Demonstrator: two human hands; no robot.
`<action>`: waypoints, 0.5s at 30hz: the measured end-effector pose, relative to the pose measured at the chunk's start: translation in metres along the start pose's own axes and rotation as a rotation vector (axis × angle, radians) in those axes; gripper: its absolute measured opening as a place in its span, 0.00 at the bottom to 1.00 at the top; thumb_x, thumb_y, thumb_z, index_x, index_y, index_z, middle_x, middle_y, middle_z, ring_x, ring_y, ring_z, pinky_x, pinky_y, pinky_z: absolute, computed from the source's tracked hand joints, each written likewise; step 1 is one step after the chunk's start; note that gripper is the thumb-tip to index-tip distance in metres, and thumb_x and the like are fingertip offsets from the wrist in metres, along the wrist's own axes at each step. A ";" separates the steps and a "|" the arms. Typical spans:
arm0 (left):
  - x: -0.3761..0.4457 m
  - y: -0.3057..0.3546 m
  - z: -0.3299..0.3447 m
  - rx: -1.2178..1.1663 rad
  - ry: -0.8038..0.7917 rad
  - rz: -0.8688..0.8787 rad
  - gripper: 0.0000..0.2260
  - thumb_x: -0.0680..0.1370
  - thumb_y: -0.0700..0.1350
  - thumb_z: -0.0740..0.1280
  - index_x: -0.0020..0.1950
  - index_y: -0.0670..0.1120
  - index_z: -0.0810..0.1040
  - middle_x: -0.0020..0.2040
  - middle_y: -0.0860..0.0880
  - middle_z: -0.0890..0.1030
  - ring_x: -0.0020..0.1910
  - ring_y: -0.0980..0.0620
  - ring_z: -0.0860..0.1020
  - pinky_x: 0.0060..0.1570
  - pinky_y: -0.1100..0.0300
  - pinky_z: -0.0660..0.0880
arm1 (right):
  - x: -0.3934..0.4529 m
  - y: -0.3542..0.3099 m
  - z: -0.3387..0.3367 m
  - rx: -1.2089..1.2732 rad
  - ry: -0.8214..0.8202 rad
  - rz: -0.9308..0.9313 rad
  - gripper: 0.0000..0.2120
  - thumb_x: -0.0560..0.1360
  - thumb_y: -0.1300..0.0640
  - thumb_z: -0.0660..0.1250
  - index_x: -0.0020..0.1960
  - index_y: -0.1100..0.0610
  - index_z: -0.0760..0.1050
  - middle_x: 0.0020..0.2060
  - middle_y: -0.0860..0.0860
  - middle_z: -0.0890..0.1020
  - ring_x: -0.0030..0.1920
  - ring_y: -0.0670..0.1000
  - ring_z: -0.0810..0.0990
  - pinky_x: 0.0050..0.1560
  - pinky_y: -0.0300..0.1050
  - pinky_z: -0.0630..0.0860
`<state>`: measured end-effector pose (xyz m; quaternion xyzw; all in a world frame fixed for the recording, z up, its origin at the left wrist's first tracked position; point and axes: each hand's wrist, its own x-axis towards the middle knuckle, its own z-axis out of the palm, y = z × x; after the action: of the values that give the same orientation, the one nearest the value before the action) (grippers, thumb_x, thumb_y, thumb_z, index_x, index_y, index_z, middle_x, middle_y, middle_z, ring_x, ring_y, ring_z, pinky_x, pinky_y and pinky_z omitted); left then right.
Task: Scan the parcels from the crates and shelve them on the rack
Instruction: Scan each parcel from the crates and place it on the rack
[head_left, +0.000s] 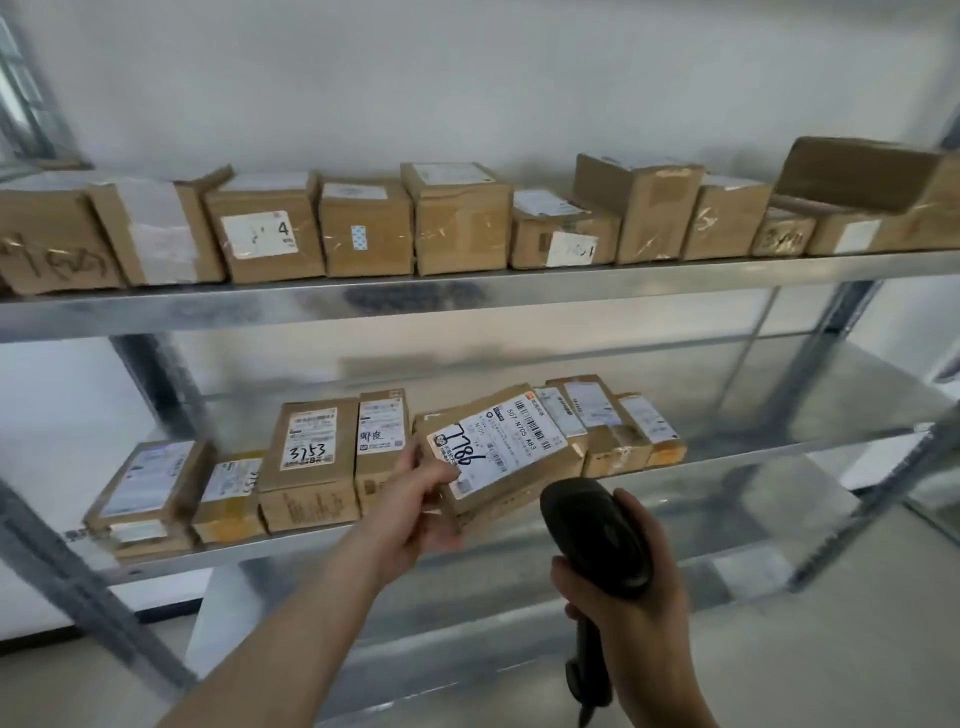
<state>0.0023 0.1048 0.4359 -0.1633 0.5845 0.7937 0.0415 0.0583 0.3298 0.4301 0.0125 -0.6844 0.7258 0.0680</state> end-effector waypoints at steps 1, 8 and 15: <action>0.007 -0.006 0.016 -0.019 -0.014 -0.017 0.25 0.74 0.40 0.70 0.69 0.57 0.72 0.51 0.46 0.86 0.47 0.41 0.83 0.37 0.47 0.80 | 0.007 -0.001 -0.010 0.006 0.009 0.000 0.39 0.52 0.52 0.81 0.61 0.33 0.76 0.50 0.50 0.86 0.49 0.62 0.84 0.53 0.68 0.82; 0.052 -0.028 0.145 -0.087 0.056 -0.038 0.18 0.76 0.36 0.72 0.61 0.47 0.69 0.51 0.40 0.84 0.40 0.42 0.85 0.32 0.46 0.81 | 0.078 0.006 -0.091 0.097 0.074 0.008 0.37 0.56 0.61 0.79 0.61 0.36 0.77 0.50 0.54 0.87 0.49 0.61 0.84 0.51 0.61 0.81; 0.093 -0.052 0.241 -0.051 0.179 -0.041 0.22 0.76 0.40 0.73 0.65 0.39 0.67 0.52 0.38 0.83 0.41 0.44 0.85 0.39 0.48 0.83 | 0.143 0.000 -0.165 0.091 0.046 -0.020 0.36 0.56 0.64 0.76 0.62 0.43 0.76 0.51 0.46 0.87 0.48 0.46 0.85 0.46 0.39 0.81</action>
<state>-0.1233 0.3361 0.4233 -0.2467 0.5618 0.7896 0.0013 -0.0713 0.5059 0.4359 0.0059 -0.6487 0.7556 0.0903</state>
